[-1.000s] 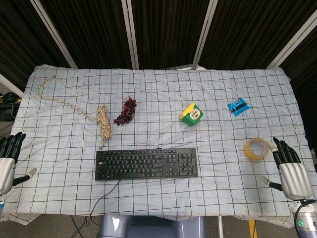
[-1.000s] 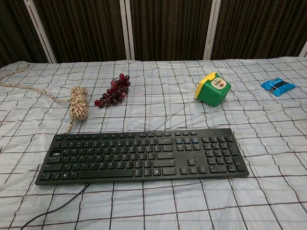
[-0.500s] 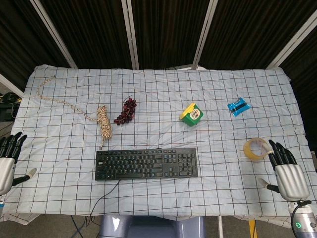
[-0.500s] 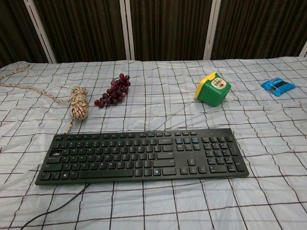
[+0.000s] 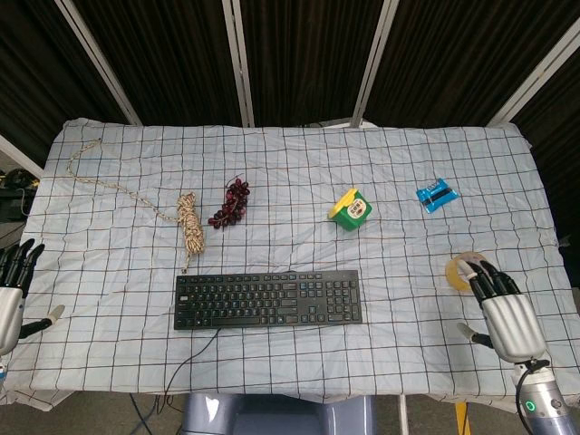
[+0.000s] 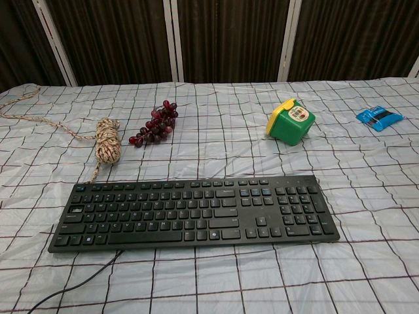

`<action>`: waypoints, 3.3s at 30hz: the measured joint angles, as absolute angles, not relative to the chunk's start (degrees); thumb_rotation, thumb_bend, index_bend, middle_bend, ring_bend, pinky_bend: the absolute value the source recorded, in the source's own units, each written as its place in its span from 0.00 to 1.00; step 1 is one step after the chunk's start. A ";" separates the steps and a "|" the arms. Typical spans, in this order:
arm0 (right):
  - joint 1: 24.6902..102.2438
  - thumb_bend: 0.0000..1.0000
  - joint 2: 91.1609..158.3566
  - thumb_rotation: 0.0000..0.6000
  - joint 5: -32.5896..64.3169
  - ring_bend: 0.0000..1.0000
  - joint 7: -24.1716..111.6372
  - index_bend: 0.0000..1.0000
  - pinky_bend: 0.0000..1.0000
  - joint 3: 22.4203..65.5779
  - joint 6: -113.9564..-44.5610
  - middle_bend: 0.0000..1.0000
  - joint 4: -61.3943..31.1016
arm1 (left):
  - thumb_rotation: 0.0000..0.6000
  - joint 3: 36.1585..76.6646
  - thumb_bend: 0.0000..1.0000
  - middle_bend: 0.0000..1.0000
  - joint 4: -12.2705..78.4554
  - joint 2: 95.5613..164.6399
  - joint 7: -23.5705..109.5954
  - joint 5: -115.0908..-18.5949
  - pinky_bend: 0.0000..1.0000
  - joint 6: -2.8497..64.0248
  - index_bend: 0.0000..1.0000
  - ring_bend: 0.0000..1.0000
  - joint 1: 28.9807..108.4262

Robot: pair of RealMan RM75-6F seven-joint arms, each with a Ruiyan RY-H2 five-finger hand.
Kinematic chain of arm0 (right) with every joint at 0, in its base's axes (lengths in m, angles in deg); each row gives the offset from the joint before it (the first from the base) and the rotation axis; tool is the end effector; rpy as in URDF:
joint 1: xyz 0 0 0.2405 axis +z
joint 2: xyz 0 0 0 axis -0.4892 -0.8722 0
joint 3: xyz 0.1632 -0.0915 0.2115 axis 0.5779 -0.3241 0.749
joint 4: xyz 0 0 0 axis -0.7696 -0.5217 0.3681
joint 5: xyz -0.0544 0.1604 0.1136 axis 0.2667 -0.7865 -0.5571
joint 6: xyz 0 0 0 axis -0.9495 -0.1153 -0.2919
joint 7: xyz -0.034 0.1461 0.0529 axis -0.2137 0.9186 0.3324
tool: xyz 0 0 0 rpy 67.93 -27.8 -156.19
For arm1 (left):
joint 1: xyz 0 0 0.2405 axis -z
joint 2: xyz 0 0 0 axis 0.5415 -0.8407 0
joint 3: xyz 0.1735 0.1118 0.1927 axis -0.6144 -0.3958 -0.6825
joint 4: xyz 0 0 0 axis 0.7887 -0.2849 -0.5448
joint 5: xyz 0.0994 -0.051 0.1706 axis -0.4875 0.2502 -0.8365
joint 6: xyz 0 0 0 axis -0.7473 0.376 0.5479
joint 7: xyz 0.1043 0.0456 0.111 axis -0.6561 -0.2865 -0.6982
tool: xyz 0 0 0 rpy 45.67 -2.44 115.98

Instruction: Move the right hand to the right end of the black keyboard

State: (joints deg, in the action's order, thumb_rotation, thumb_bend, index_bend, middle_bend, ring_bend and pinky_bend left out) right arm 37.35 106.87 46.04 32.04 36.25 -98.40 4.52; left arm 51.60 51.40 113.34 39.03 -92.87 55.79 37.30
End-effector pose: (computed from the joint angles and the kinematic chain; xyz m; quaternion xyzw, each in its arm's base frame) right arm -0.2979 -0.2111 0.1530 0.6705 -0.3093 0.3788 0.5579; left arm -0.3269 0.1971 0.1762 -0.5922 -0.3418 -0.3976 0.6120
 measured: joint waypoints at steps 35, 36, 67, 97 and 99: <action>55.47 0.37 119.67 1.00 12.61 0.82 -9.46 0.13 0.78 38.63 -79.29 0.83 23.28 | 1.00 52.18 0.12 0.00 50.67 113.30 40.56 -91.79 0.00 55.09 0.00 0.00 37.31; 55.58 0.37 120.01 1.00 12.39 0.82 -9.74 0.13 0.78 38.34 -79.53 0.83 23.29 | 1.00 52.23 0.12 0.00 50.61 113.30 40.58 -91.68 0.00 55.06 0.00 0.00 37.31; 59.08 0.38 127.04 1.00 2.08 0.82 -8.49 0.15 0.78 34.75 -82.31 0.83 19.11 | 1.00 52.57 0.12 0.00 51.17 113.09 41.79 -90.63 0.00 54.22 0.00 0.00 37.44; 59.58 0.32 125.61 1.00 11.13 0.60 -4.33 0.16 0.64 35.02 -88.84 0.62 22.42 | 1.00 52.51 0.12 0.00 50.95 113.31 42.83 -91.29 0.00 54.79 0.00 0.00 37.39; 59.18 0.25 124.19 1.00 13.79 0.42 -3.32 0.16 0.58 35.13 -90.01 0.45 23.21 | 1.00 52.45 0.12 0.00 51.03 113.27 42.88 -91.40 0.00 54.81 0.00 0.00 37.36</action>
